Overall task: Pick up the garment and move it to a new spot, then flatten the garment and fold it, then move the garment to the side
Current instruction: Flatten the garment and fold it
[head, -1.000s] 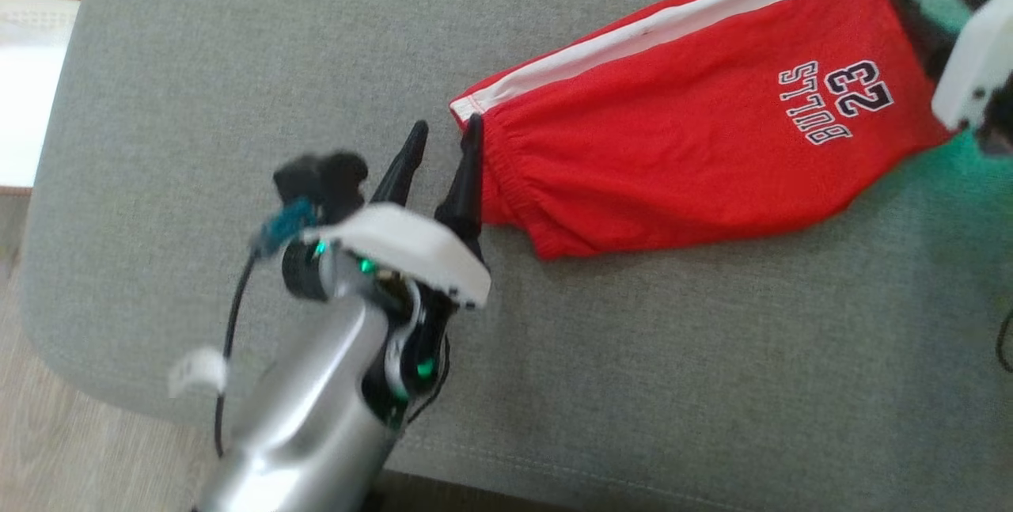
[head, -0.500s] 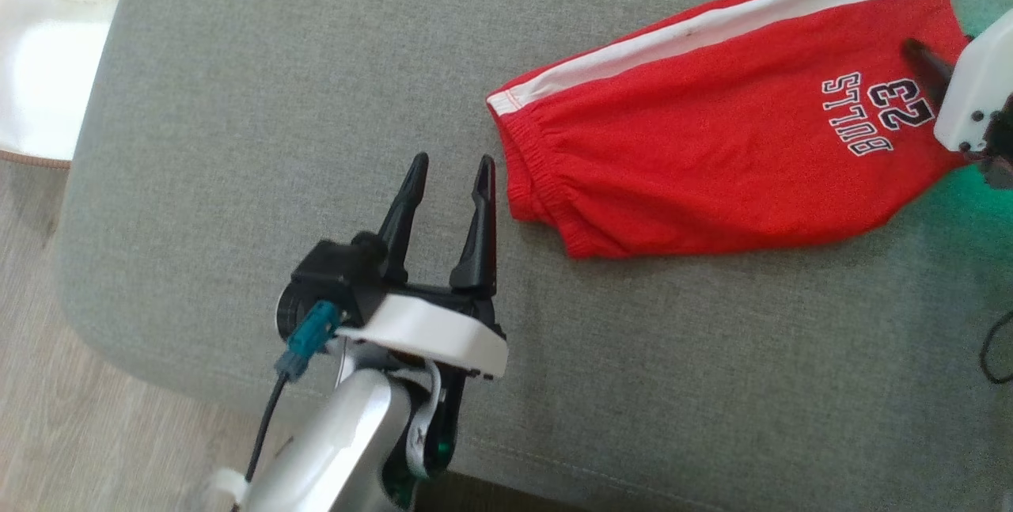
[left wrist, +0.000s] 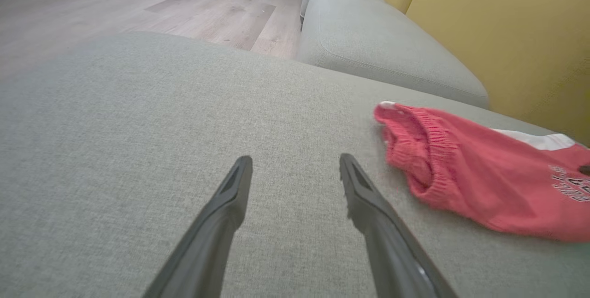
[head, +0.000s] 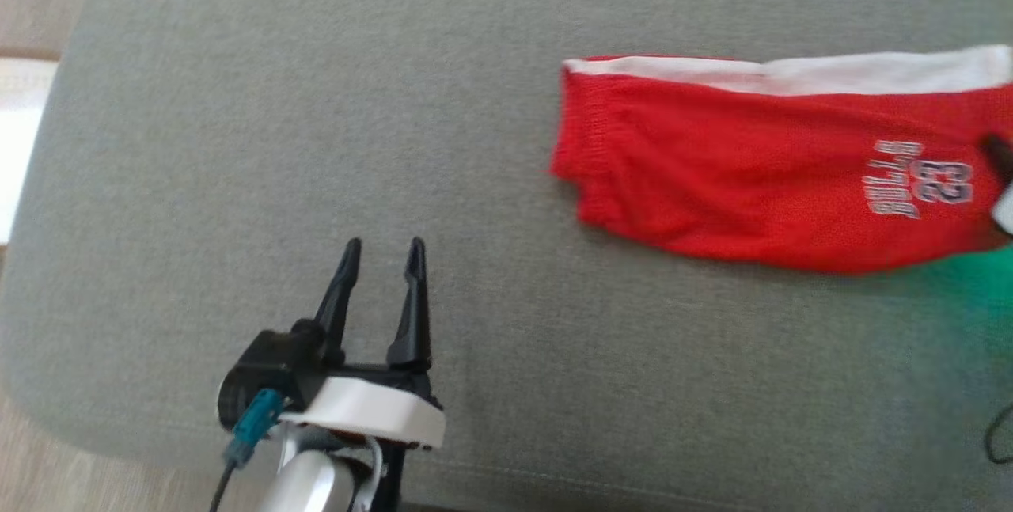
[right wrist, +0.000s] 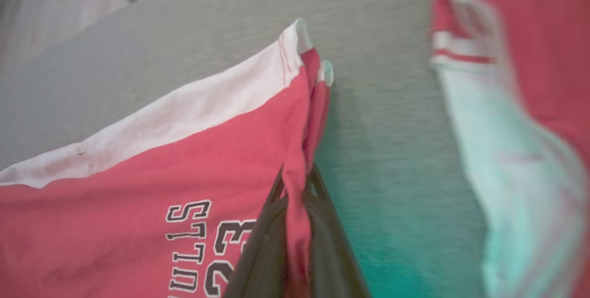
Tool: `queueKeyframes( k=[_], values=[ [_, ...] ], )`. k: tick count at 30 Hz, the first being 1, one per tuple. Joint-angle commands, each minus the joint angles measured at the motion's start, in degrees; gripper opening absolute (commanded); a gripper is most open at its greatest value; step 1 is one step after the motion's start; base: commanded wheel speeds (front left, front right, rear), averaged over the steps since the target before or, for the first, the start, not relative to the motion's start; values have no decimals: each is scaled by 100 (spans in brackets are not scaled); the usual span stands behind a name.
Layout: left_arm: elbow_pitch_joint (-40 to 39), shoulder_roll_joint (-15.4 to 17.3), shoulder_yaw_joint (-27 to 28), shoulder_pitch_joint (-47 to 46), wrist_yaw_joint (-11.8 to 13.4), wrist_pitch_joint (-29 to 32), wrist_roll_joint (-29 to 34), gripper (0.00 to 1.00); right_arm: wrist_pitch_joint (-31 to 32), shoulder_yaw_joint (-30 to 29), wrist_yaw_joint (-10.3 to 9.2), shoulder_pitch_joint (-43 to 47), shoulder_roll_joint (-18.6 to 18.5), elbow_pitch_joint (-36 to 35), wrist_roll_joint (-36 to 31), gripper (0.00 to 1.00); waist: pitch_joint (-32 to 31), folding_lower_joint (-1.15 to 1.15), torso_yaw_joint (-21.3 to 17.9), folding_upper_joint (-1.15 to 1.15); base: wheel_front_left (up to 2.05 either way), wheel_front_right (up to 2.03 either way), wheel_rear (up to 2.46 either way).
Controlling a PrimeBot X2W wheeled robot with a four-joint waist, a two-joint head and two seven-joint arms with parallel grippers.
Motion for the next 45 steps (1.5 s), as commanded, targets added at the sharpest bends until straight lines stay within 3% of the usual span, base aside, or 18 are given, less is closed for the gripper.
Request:
queueKeyframes(
  k=[1, 4, 7, 10, 16, 20, 25, 30, 37, 38, 39, 40, 45],
  values=[
    [-149, -35, 299, 0, -71, -52, 71, 100, -28, -195, 39, -38, -115, -341, -93, 0, -103, 0, -145, 0, 0, 0, 0],
    [-117, -86, 407, 78, -166, -52, 104, 100, -13, -493, 39, -19, -120, -539, -141, 0, -130, 0, -181, 0, 0, 0, 0],
    [-62, -122, 457, 159, -232, -52, 103, 100, 92, -391, 39, 16, -106, -864, -43, 0, -201, 0, -196, 0, 0, 0, 0],
    [-6, -143, 474, 218, -283, -52, 72, 100, 269, -53, 39, 58, 38, -1299, 78, 0, -300, 0, -190, 0, 0, 0, 0],
    [16, -156, 404, 212, -274, -52, -47, 100, 673, 998, 39, 83, 778, -1980, 154, 0, -358, 0, -126, 0, 0, 0, 0],
    [53, -157, 324, 174, -243, -52, -93, 100, 528, 1490, 39, -44, 940, -1759, 174, 0, -331, 0, -66, 0, 0, 0, 0],
    [139, -158, 120, 26, -214, -52, -182, 100, -100, 2139, 39, -128, 965, -875, 542, 0, -308, 0, 197, 0, 0, 0, 0],
    [207, -158, 72, 17, -112, -52, -261, 100, -783, 2445, 39, -169, 967, -122, 882, 0, -371, 0, 364, 0, 0, 0, 0],
    [292, -158, 22, 102, -76, -52, -270, 100, -1525, 2781, 39, -399, 968, 589, 1283, 0, -512, 0, 312, 0, 0, 0, 0],
    [301, -158, 20, 106, -72, -52, -266, 100, -1653, 2854, 39, -425, 968, 625, 1373, 20, -535, 0, 286, 0, 0, 0, 0],
    [311, -158, 25, 110, -70, -52, -260, 100, -1796, 2902, 39, -443, 968, 669, 1513, 79, -564, 0, 253, 0, 0, 0, 0],
    [326, -158, 31, 115, -73, -52, -243, 100, -1932, 2978, 39, -463, 968, 706, 1660, 100, -590, 0, 217, 0, 0, 0, 0],
    [410, -158, 117, 196, -79, -52, -149, 100, -2518, 3391, 39, -424, 968, 823, 2437, 100, -803, 0, -17, 0, 0, 0, 0]
  ],
)
